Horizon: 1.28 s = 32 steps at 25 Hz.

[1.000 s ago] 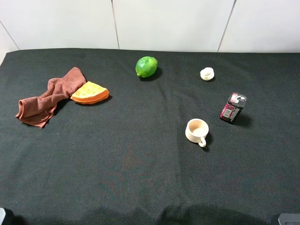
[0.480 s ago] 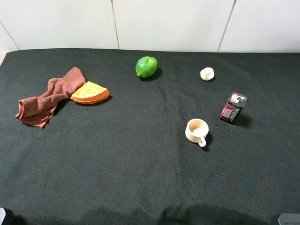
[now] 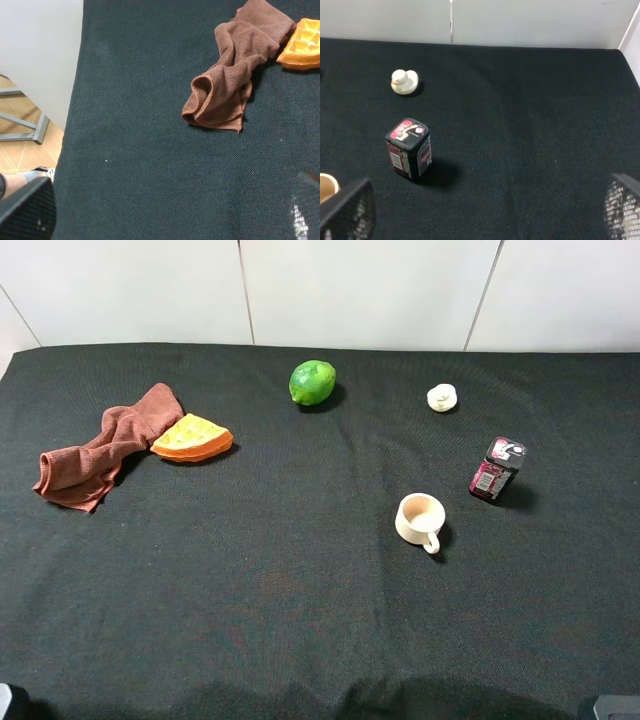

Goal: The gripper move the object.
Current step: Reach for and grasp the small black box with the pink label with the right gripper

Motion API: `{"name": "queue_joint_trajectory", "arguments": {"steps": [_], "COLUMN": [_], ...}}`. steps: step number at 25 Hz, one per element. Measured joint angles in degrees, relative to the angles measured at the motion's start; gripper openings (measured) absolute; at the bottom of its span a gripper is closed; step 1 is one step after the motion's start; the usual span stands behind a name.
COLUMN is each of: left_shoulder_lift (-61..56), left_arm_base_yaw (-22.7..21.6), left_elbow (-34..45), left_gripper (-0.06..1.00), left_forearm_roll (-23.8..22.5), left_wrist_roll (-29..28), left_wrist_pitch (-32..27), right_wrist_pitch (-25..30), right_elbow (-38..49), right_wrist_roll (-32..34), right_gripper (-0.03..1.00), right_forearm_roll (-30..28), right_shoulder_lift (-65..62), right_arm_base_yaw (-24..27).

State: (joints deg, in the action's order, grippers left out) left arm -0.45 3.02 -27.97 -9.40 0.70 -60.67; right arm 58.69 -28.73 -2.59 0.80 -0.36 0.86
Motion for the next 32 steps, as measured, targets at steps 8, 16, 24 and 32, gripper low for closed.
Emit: {"name": "queue_joint_trajectory", "arguments": {"steps": [8,16,24,32], "left_shoulder_lift": [0.0,0.0,0.0,0.0], "left_arm_base_yaw": [0.0,0.0,0.0,0.0], "left_elbow": [0.0,0.0,0.0,0.0], "left_gripper": [0.99,0.99,0.99,0.99], "left_forearm_roll": [0.0,0.0,0.0,0.0], "left_wrist_roll": [0.0,0.0,0.0,0.0], "left_wrist_pitch": [0.0,0.0,0.0,0.0], "right_wrist_pitch": [0.0,0.0,0.0,-0.1], "right_elbow": [0.0,0.0,-0.1,-6.2], "right_wrist_roll": [-0.4,-0.9,-1.3,-1.7], "right_gripper": [0.69,0.69,0.69,0.69], "right_forearm_roll": [-1.2,-1.3,-0.4,2.0], "right_shoulder_lift": [0.0,0.0,10.5,29.2], "right_arm_base_yaw": [0.0,0.0,0.0,0.0]}}
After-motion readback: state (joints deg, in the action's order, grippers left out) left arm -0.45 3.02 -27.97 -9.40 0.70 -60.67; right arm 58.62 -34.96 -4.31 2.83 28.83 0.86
